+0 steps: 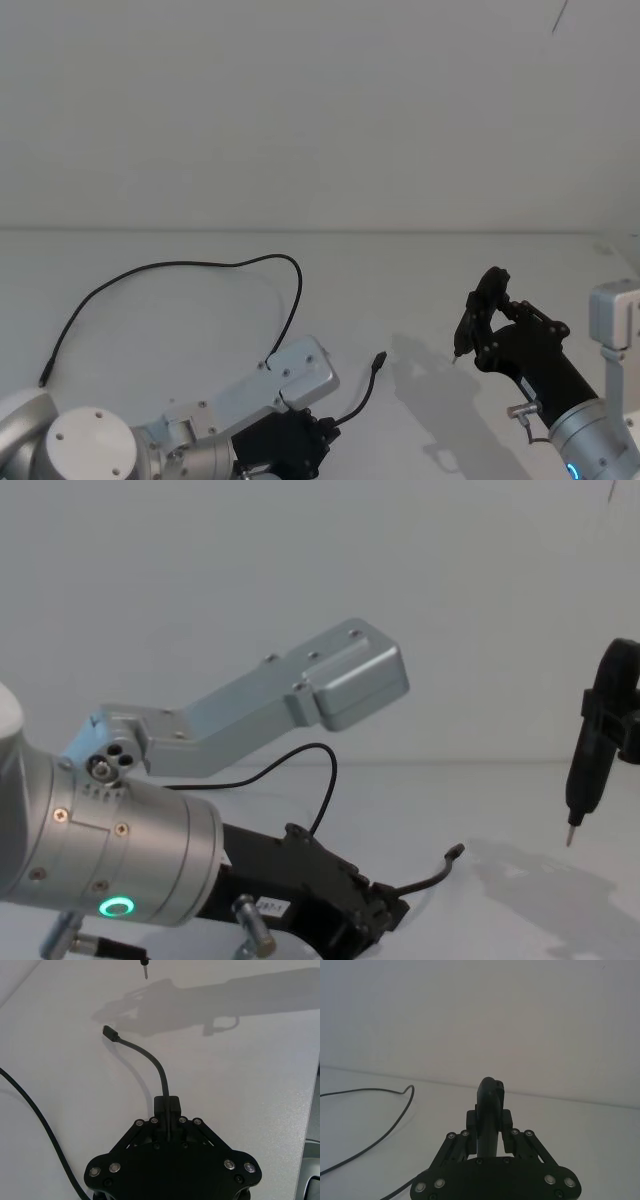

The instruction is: Pick up the data cable with the one hand.

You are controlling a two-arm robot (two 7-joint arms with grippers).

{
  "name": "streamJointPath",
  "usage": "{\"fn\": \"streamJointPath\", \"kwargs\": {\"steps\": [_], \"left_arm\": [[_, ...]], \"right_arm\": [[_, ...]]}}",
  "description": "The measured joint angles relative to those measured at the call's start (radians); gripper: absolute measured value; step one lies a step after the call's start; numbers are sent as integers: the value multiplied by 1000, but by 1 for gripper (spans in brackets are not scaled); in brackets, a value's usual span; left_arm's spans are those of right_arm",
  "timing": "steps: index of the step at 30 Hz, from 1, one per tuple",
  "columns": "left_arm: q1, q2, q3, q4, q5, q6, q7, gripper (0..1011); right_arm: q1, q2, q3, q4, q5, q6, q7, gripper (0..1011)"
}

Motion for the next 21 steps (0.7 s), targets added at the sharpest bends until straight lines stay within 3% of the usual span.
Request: {"fn": "streamJointPath", "kwargs": {"steps": [9, 21], "left_arm": [[-11, 11, 12, -1, 13, -24, -26, 42], [-43, 52, 42, -33, 35, -97, -108, 42]], "right_arm": [[-5, 3, 4, -10, 9, -2, 19, 279], [-24, 35, 17, -68, 40, -9, 92, 279]]}}
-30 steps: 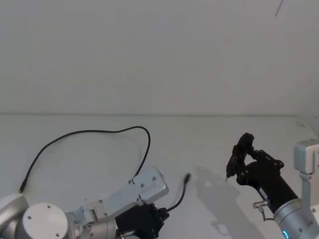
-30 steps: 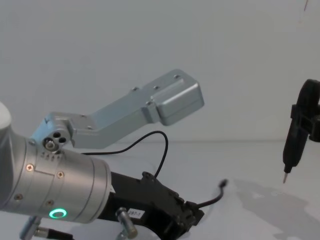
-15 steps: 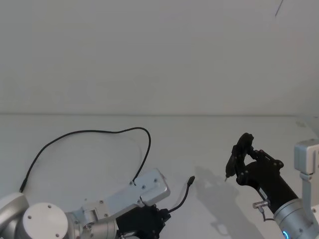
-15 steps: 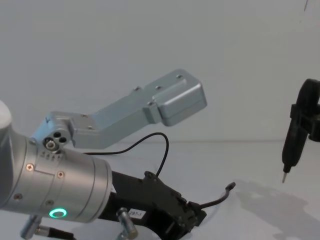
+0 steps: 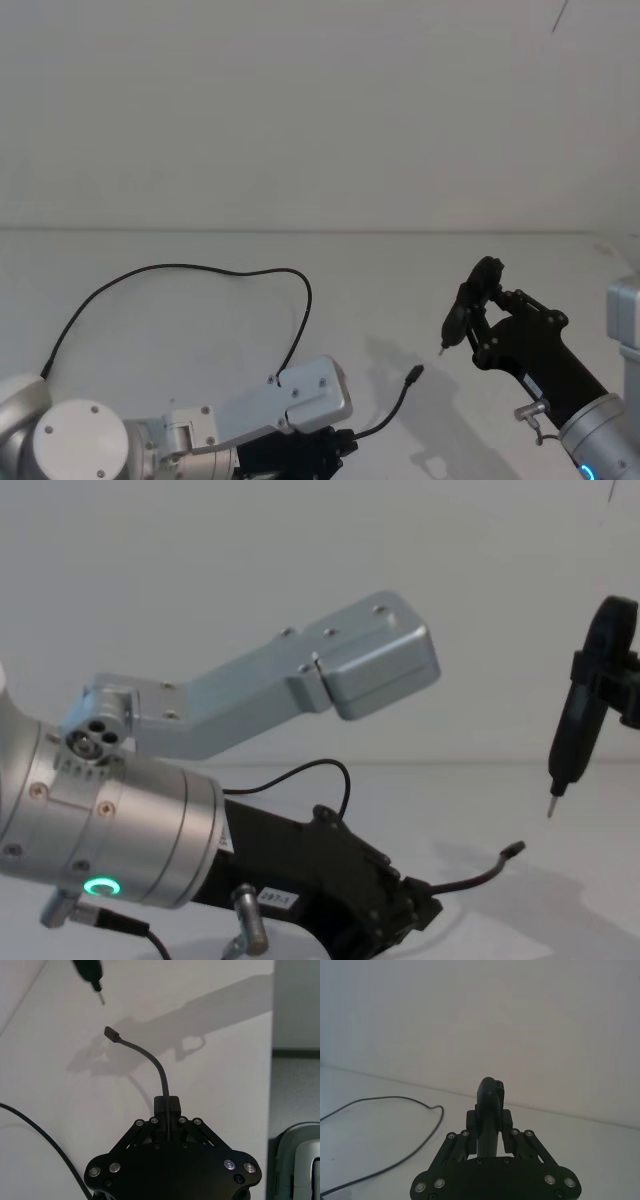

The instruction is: Pick up the data cable with the one hand.

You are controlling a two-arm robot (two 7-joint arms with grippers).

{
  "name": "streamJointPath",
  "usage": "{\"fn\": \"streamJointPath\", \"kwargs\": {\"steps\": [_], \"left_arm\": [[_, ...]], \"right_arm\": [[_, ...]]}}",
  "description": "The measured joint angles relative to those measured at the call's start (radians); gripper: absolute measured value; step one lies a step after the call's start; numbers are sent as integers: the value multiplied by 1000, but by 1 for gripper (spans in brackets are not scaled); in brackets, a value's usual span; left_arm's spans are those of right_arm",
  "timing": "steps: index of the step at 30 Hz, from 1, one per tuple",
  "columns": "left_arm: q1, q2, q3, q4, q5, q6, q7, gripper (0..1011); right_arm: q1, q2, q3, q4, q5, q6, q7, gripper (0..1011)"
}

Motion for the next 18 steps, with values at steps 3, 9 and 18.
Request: {"fn": "streamJointPath", "kwargs": {"steps": [3, 9, 18], "left_arm": [[-5, 10, 5, -12, 2, -13, -15, 42], [-13, 25, 12, -30, 5, -31, -37, 42], [-19, 38, 18, -44, 8, -46, -53, 42]], "right_arm": [[-5, 13, 4, -21, 8, 3, 24, 279], [-6, 32, 7, -51, 17, 21, 58, 279], [5, 53, 6, -62, 8, 57, 81, 279]]}}
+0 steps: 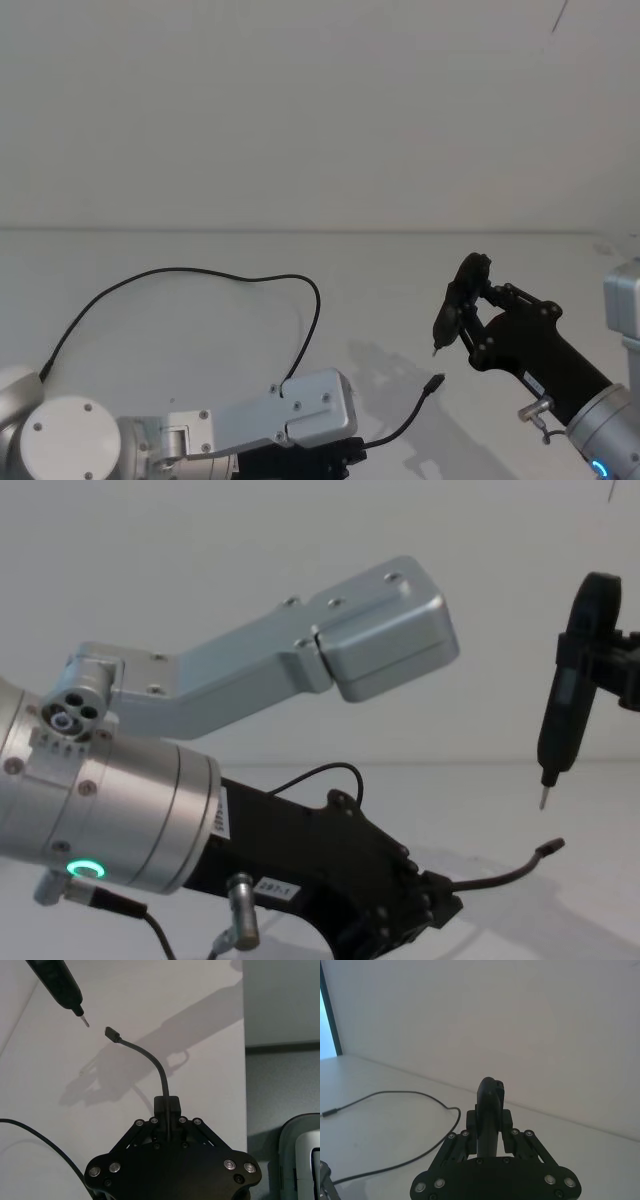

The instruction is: Pick up the data cable with the one hand.

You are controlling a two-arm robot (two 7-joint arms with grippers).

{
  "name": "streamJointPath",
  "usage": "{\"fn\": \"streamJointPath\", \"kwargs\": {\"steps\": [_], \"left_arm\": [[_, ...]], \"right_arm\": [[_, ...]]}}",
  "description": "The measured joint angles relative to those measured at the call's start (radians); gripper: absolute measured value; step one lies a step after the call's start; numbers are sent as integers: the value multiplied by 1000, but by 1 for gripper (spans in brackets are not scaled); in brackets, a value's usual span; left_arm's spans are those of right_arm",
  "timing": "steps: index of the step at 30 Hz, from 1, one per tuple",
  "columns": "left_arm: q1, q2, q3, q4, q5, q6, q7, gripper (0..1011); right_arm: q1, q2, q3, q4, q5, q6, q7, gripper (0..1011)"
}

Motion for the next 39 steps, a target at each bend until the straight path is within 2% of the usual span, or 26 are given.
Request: {"fn": "streamJointPath", "kwargs": {"steps": [12, 23, 29, 39], "left_arm": [[-3, 7, 4, -8, 1, -8, -10, 42], [-4, 9, 5, -11, 2, -11, -14, 42], [-5, 10, 5, -12, 2, -12, -14, 43], [-5, 11, 5, -13, 2, -13, -15, 42]], "right_arm": [[13, 16, 4, 10, -34, 51, 2, 279], [16, 17, 17, 16, -39, 79, 5, 279], [12, 16, 24, 8, -29, 91, 15, 279], [-4, 22, 47, -17, 18, 137, 31, 279]]}}
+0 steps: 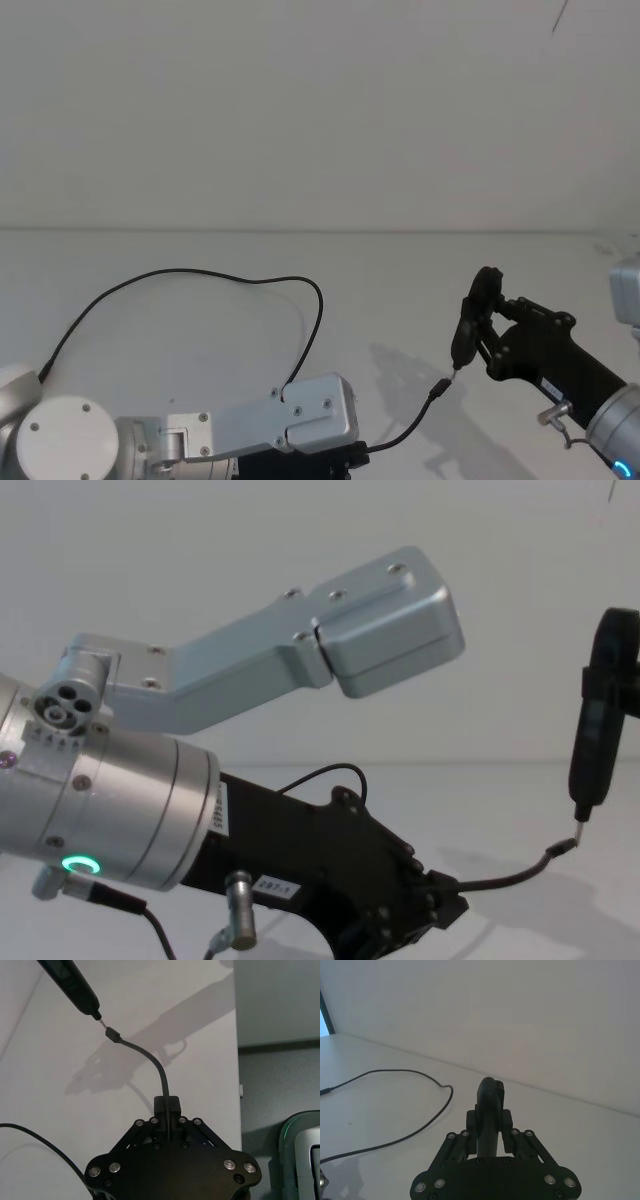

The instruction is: Pick up the data cable with the one hand.

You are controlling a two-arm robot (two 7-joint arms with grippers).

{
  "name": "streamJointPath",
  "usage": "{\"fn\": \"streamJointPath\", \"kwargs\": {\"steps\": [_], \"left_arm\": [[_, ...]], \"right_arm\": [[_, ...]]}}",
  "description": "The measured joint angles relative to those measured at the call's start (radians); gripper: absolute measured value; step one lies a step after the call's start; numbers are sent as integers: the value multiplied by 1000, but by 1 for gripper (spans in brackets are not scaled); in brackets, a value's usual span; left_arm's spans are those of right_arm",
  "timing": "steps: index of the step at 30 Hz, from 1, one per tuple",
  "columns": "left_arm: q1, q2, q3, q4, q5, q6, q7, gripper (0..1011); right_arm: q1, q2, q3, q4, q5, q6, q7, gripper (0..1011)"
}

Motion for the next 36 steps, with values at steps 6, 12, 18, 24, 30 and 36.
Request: {"fn": "streamJointPath", "kwargs": {"steps": [6, 12, 18, 24, 30, 36], "left_arm": [[0, 0, 0, 0, 0, 0, 0, 42], [0, 0, 0, 0, 0, 0, 0, 42], [0, 0, 0, 0, 0, 0, 0, 42], [0, 0, 0, 0, 0, 0, 0, 42], [0, 0, 0, 0, 0, 0, 0, 42], [0, 0, 0, 0, 0, 0, 0, 42]], "right_arm": [[-9, 6, 13, -8, 27, 24, 6, 279], [-12, 10, 18, -10, 45, 40, 8, 279], [-12, 14, 19, -10, 57, 46, 8, 279], [-12, 18, 19, -10, 63, 46, 8, 279], [-11, 22, 16, -10, 64, 38, 5, 279], [-11, 26, 13, -10, 65, 29, 0, 279]]}}
